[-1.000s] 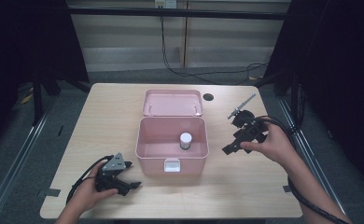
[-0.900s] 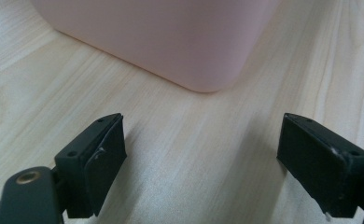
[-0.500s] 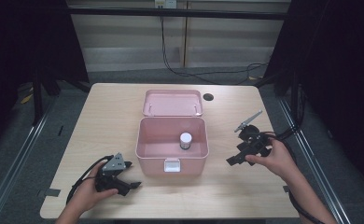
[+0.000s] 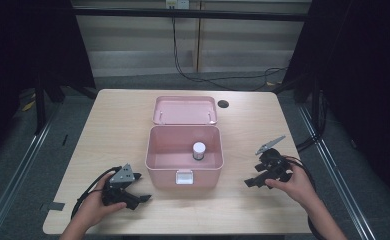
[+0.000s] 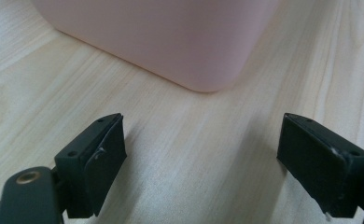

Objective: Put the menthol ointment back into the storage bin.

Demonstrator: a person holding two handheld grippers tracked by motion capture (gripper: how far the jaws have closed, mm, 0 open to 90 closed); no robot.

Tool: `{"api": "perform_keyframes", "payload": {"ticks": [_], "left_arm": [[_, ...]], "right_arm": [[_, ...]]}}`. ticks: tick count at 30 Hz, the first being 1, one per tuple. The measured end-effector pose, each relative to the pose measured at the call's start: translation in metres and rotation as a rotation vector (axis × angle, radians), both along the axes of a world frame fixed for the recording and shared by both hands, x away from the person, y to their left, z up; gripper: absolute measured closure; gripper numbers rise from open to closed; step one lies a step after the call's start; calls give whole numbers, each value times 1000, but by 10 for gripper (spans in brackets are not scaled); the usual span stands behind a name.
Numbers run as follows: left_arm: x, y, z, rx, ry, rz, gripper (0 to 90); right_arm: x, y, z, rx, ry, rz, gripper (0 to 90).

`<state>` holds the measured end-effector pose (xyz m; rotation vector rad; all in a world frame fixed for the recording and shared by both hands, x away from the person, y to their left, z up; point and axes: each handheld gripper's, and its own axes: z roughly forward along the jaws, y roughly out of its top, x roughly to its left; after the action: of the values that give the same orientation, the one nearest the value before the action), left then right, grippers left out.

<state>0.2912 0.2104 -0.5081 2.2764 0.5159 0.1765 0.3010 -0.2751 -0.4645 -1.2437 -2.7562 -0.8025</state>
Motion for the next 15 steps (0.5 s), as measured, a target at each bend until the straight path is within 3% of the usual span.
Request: {"api": "perform_keyframes", "payload": {"ticks": [8, 15], "left_arm": [[0, 0, 0, -4, 0, 0, 147], [0, 0, 0, -4, -1, 2, 147]], "right_arm": [[-9, -5, -21, 7, -59, 15, 170], [-18, -7, -32, 41, -208, 62, 138]]}}
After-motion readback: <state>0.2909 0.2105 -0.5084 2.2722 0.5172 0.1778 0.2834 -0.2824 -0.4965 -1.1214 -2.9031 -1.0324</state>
